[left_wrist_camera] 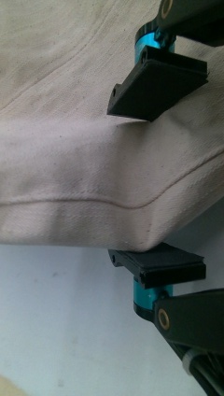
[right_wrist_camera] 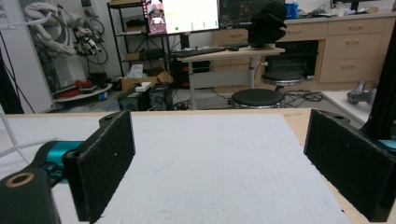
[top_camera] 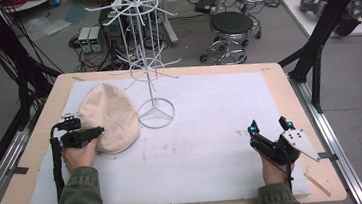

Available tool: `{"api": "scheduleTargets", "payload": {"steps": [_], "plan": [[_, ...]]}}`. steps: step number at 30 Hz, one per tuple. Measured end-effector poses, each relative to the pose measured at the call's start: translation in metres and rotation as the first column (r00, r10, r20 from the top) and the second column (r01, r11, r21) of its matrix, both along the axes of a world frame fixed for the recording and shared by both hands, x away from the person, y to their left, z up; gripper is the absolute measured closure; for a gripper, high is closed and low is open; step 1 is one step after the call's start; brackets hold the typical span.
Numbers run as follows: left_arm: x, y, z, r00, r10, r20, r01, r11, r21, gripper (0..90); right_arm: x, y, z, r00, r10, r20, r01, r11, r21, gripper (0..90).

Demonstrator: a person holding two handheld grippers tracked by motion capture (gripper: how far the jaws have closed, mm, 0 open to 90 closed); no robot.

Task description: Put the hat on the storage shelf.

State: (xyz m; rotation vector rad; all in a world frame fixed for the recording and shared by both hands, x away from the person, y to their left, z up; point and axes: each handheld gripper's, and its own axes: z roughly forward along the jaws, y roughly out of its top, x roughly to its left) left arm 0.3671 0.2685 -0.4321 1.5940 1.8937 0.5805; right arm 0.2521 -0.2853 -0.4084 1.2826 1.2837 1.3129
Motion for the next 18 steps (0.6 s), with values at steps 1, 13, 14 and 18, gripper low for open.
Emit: {"api": "scheduleTargets", "payload": {"steps": [1,13,14,18], "plan": [[0.001,0.000,-0.002,0.9999,0.006,-0.014,-0.006,1.0000,-0.006,29.4,0.000,0.000,0.000,1.0000,0.000,0.001,0.000,1.000,-0.002,7.9],[0.003,-0.010,-0.002,0.9951,0.092,-0.035,-0.089,0.9925,0.085,42.7,0.000,0.001,0.000,1.0000,0.003,-0.006,-0.003,1.000,0.004,7.9],[0.003,-0.009,-0.001,0.9943,0.099,-0.040,-0.095,0.9913,0.091,46.8,0.000,0.001,0.000,1.0000,0.003,-0.007,-0.003,1.000,0.003,7.9],[0.002,-0.006,0.001,0.9939,0.103,-0.040,-0.100,0.9927,0.066,63.5,0.000,0.002,0.000,1.0000,0.005,-0.007,-0.005,1.000,0.003,7.9]]}}
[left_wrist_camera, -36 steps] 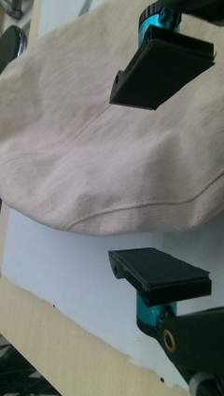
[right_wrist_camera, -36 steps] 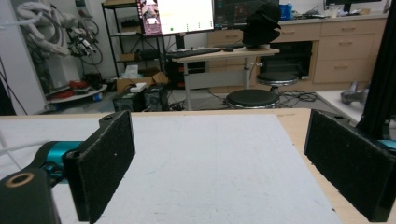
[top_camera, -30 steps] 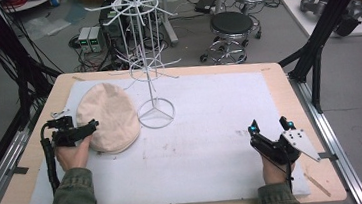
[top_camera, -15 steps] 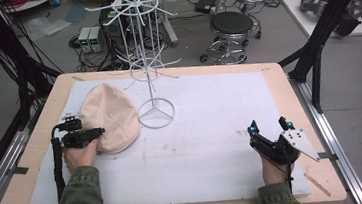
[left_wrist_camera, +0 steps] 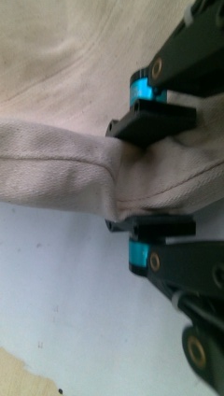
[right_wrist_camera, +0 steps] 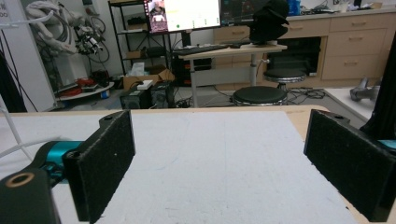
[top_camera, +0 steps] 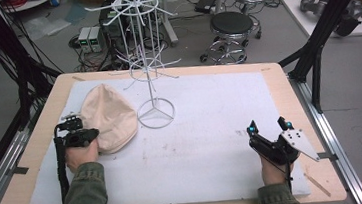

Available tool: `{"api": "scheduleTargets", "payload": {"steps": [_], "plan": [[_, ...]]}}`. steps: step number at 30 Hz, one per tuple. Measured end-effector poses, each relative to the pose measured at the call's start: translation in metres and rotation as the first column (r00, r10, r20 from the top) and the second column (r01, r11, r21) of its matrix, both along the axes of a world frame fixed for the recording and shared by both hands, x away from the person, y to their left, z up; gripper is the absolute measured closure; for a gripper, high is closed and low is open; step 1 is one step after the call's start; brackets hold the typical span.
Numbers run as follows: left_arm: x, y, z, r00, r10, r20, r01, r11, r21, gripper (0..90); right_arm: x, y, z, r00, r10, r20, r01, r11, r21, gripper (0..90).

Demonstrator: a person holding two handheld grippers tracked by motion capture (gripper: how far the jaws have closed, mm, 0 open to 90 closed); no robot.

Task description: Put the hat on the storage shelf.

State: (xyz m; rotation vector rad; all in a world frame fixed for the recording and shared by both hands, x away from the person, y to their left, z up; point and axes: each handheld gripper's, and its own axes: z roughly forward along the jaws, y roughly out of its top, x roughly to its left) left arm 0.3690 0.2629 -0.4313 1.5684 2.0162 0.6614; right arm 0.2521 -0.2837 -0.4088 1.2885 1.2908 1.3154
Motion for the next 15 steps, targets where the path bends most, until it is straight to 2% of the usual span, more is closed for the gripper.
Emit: {"api": "scheduleTargets", "payload": {"steps": [1,4,7,11,15], "plan": [[0.000,0.001,0.000,1.0000,-0.005,0.003,0.005,0.9997,-0.022,68.8,0.000,0.000,0.000,1.0000,0.002,0.001,-0.002,1.000,-0.002,7.9],[0.000,0.005,0.001,0.9999,-0.014,0.008,0.015,0.9975,-0.069,77.6,0.000,-0.001,0.000,1.0000,0.002,0.000,-0.002,1.000,-0.001,7.9],[-0.001,0.010,0.002,0.9991,-0.041,0.014,0.042,0.9935,-0.105,79.4,0.000,-0.001,0.000,1.0000,0.002,0.000,-0.002,1.000,-0.002,7.9],[-0.008,0.010,0.000,0.9950,-0.066,0.075,0.072,0.9942,-0.080,80.9,0.000,0.000,0.000,1.0000,0.004,0.000,-0.004,1.000,-0.002,7.9],[-0.015,0.012,0.000,0.9868,-0.102,0.126,0.113,0.9905,-0.079,81.5,-0.001,0.000,0.000,0.9999,0.010,0.006,-0.010,1.000,0.000,7.9]]}}
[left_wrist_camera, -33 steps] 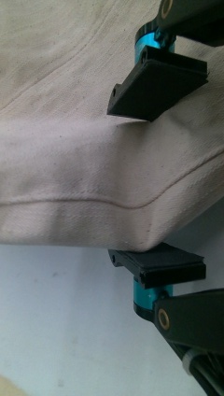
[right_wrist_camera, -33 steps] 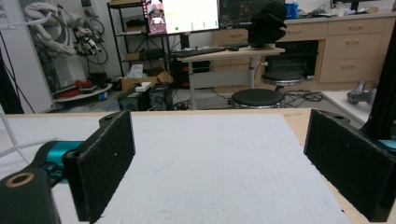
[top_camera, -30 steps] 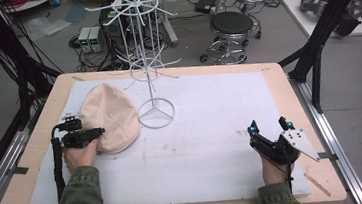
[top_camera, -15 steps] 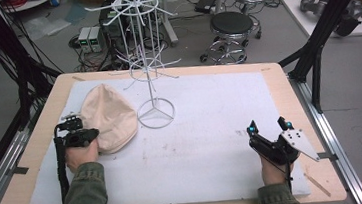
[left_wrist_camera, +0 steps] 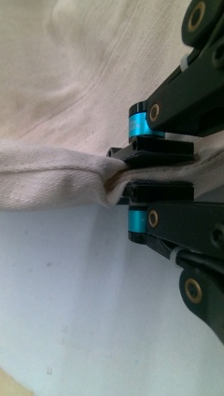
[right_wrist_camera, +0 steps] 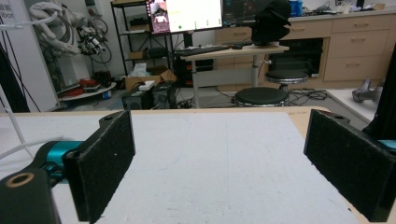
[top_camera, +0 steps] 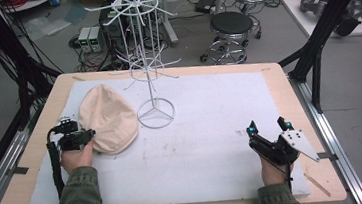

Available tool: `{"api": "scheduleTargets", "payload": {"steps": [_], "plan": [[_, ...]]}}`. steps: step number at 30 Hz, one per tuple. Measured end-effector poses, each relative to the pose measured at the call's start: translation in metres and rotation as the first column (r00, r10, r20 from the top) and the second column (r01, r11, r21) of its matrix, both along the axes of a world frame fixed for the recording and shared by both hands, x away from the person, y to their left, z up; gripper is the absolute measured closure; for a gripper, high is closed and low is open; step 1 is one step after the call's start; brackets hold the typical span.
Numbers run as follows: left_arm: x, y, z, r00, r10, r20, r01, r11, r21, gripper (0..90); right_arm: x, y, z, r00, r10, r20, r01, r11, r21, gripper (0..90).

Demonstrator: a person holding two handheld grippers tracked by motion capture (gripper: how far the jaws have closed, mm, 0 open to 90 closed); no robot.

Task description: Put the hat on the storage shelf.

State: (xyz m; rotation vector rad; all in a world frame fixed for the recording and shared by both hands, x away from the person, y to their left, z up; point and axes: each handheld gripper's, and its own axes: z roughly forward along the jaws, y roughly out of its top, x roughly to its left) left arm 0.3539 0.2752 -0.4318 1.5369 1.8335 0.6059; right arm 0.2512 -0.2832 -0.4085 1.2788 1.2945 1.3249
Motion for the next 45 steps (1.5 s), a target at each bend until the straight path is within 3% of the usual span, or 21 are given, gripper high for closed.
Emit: {"api": "scheduleTargets", "payload": {"steps": [4,8,11,19,22,28,36,39,42,45], "plan": [[-0.006,-0.004,0.006,0.9987,-0.027,0.043,0.025,0.9987,0.046,81.8,0.000,0.000,0.000,1.0000,0.005,-0.001,-0.005,1.000,-0.002,7.9],[-0.010,-0.007,0.009,0.9956,-0.065,0.067,0.061,0.9961,0.064,81.9,0.000,0.001,0.000,1.0000,0.008,0.002,-0.008,1.000,0.000,7.9],[-0.014,-0.008,0.013,0.9890,-0.096,0.113,0.088,0.9936,0.071,82.0,-0.001,0.001,0.000,0.9999,0.010,-0.001,-0.010,1.000,0.007,7.9],[-0.021,-0.008,0.022,0.9715,-0.150,0.184,0.136,0.9870,0.085,81.9,0.000,0.001,0.000,0.9999,0.013,0.007,-0.013,1.000,-0.006,7.9],[-0.027,-0.008,0.027,0.9562,-0.166,0.241,0.146,0.9842,0.101,81.8,0.000,0.002,0.000,0.9999,0.014,0.003,-0.014,1.000,-0.002,7.9],[-0.037,-0.002,0.034,0.9247,-0.200,0.324,0.181,0.9796,0.088,81.9,-0.001,0.002,0.000,0.9998,0.021,0.007,-0.021,1.000,-0.006,7.9],[-0.055,-0.001,0.043,0.8640,-0.237,0.444,0.198,0.9711,0.133,82.0,-0.001,0.002,0.000,0.9997,0.022,0.007,-0.022,1.000,-0.010,7.9],[-0.059,0.001,0.044,0.8510,-0.230,0.472,0.196,0.9732,0.121,82.0,-0.001,0.003,0.000,0.9997,0.024,0.008,-0.024,1.000,-0.010,7.9],[-0.065,0.003,0.047,0.8327,-0.235,0.502,0.198,0.9720,0.125,82.1,0.000,0.002,0.000,0.9996,0.027,0.009,-0.027,1.000,-0.014,7.9],[-0.068,0.004,0.050,0.8227,-0.242,0.514,0.205,0.9702,0.129,82.2,-0.001,0.002,0.000,0.9996,0.026,0.008,-0.026,1.000,-0.012,7.9]]}}
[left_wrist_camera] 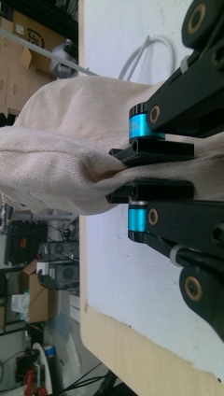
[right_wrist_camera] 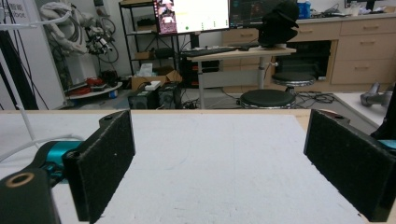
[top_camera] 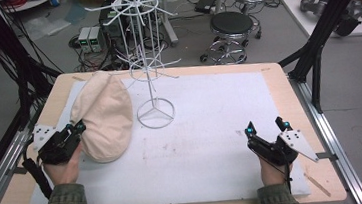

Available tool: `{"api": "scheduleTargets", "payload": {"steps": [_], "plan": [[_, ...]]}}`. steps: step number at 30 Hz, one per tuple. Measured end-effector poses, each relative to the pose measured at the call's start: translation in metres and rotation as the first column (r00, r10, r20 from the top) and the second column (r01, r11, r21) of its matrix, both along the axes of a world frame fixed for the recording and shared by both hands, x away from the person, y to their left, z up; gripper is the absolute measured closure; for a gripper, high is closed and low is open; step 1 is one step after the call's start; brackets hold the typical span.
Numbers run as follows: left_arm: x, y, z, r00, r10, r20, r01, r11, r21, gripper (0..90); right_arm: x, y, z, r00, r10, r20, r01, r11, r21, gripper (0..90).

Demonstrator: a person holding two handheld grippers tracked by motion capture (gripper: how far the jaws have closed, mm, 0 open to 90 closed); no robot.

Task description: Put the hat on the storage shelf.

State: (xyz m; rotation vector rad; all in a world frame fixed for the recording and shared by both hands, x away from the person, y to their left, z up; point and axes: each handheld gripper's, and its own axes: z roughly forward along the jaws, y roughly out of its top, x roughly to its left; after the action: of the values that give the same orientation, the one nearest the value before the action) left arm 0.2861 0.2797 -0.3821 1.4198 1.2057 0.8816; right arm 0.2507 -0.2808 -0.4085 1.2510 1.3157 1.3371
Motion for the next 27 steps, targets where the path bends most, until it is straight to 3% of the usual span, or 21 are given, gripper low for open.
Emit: {"api": "scheduleTargets", "payload": {"steps": [17,27], "plan": [[-0.020,0.010,0.016,0.9912,0.020,0.131,-0.014,0.9986,-0.050,82.4,-0.001,0.000,0.000,1.0000,0.001,0.003,-0.001,1.000,0.001,7.9],[-0.039,0.018,0.033,0.9737,0.018,0.227,-0.003,0.9979,-0.065,82.4,-0.001,0.000,0.000,1.0000,0.000,0.005,0.000,1.000,0.003,7.9]]}}
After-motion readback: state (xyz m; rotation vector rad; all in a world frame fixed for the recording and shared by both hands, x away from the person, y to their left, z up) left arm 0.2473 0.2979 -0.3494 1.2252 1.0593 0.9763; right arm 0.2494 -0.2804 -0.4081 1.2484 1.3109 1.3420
